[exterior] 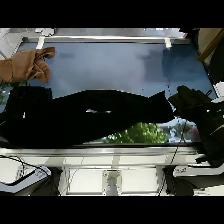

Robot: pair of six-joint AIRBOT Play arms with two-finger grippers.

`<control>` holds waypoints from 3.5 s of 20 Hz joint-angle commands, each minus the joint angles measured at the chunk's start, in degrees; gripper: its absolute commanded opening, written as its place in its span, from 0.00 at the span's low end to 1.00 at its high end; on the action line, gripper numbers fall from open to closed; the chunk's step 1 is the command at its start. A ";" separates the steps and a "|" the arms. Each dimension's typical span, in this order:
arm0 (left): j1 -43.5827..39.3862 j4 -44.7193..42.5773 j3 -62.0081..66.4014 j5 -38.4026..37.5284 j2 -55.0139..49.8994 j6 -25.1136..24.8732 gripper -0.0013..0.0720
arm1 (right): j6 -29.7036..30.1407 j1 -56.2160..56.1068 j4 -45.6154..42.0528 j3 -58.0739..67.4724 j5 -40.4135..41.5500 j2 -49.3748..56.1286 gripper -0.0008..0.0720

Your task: Fold the clothes and pants, and hang the long-sleeved shirts on hangers.

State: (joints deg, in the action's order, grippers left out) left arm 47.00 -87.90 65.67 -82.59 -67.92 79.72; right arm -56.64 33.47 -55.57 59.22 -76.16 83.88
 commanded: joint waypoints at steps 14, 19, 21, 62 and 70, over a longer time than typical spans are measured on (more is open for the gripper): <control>0.61 -12.79 -3.74 -3.54 -0.68 0.85 0.04 | 0.22 13.55 -19.82 -14.78 -13.70 -17.35 0.02; 2.47 -13.79 -7.78 2.93 -0.55 0.92 0.04 | -2.19 15.82 -16.15 -14.23 -14.10 -17.51 0.03; 2.08 -12.44 -5.77 4.57 -0.35 1.07 0.22 | -2.80 15.82 -7.56 -11.54 -14.62 -17.84 0.41; -13.40 13.79 20.83 9.88 -32.30 -25.05 0.82 | -17.92 -11.02 8.76 8.66 0.68 -17.81 0.53; -13.57 15.10 21.24 8.57 -33.73 -25.14 0.08 | -17.94 -11.02 8.79 8.66 0.68 -17.81 0.53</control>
State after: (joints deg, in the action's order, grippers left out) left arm 33.52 -73.65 86.59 -74.00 -101.43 54.70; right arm -74.56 22.52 -46.83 67.83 -75.44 66.04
